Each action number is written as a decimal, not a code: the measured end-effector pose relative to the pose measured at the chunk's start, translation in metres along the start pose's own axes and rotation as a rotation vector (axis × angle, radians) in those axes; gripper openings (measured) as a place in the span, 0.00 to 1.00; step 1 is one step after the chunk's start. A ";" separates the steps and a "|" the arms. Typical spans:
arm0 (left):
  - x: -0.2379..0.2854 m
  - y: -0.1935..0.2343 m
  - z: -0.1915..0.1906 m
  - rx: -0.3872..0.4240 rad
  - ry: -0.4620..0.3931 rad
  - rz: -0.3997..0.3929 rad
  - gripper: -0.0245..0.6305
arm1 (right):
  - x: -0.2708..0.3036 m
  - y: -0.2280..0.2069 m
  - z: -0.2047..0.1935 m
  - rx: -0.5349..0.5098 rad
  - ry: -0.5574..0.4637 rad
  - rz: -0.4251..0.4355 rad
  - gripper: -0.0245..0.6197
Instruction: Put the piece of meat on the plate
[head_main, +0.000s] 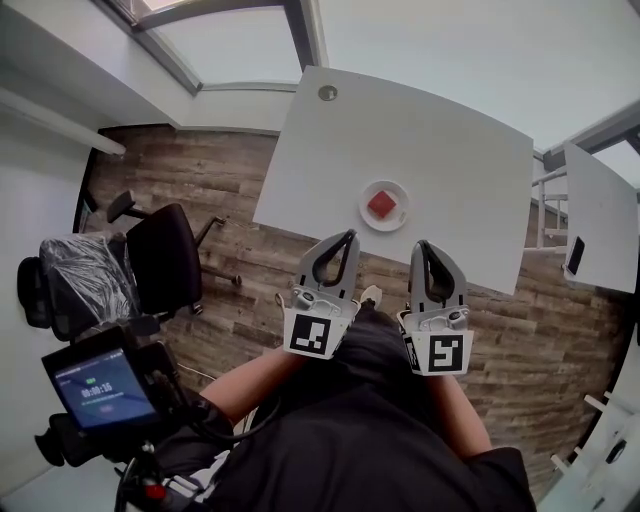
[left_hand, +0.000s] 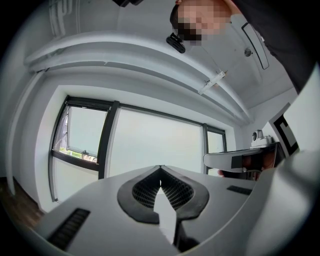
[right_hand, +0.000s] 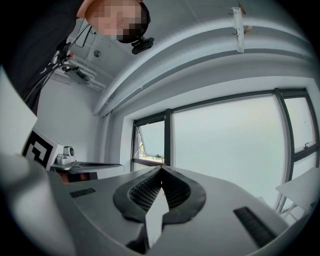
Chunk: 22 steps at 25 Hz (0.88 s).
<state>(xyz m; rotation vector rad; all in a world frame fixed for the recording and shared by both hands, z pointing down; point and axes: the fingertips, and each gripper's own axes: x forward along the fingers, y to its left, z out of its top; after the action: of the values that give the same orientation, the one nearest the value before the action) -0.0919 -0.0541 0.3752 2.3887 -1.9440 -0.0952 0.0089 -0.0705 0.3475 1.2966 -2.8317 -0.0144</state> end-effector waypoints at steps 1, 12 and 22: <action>0.000 0.000 0.000 0.000 0.001 0.000 0.04 | 0.000 0.000 -0.001 -0.005 0.005 -0.001 0.05; 0.010 -0.003 0.002 0.000 -0.016 -0.014 0.04 | -0.001 -0.010 -0.002 -0.033 0.025 -0.035 0.05; 0.012 -0.006 0.000 0.016 -0.006 -0.036 0.04 | -0.005 -0.015 0.001 -0.037 0.018 -0.062 0.05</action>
<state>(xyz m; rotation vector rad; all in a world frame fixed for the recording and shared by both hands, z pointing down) -0.0832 -0.0649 0.3746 2.4361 -1.9122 -0.0891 0.0237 -0.0762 0.3463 1.3695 -2.7616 -0.0565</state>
